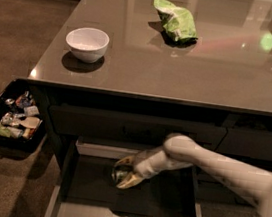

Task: Pick green can from middle drawer and place on counter

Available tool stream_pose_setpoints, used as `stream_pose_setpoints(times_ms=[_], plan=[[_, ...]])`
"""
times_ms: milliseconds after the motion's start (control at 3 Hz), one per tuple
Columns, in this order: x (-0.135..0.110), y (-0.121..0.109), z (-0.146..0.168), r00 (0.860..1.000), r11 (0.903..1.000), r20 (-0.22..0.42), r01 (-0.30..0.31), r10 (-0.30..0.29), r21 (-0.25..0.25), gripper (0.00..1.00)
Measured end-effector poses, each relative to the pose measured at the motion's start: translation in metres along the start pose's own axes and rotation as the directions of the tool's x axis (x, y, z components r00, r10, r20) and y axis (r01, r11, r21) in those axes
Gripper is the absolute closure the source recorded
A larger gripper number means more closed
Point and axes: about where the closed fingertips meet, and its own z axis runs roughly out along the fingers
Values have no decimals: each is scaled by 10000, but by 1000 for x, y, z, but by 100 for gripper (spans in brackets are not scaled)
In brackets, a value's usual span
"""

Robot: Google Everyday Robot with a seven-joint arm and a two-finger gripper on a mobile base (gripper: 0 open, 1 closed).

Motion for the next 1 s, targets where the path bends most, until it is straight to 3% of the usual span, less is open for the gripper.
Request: stream_pose_setpoints(times_ms=[333, 667, 1000], plan=[[-12, -6, -70, 9937, 9936, 1117, -98, -28, 1122, 100], [-29, -10, -119, 9906, 9822, 1368, -231, -26, 1866, 100], [-29, -10, -119, 9906, 9822, 1368, -232, -26, 1866, 100]])
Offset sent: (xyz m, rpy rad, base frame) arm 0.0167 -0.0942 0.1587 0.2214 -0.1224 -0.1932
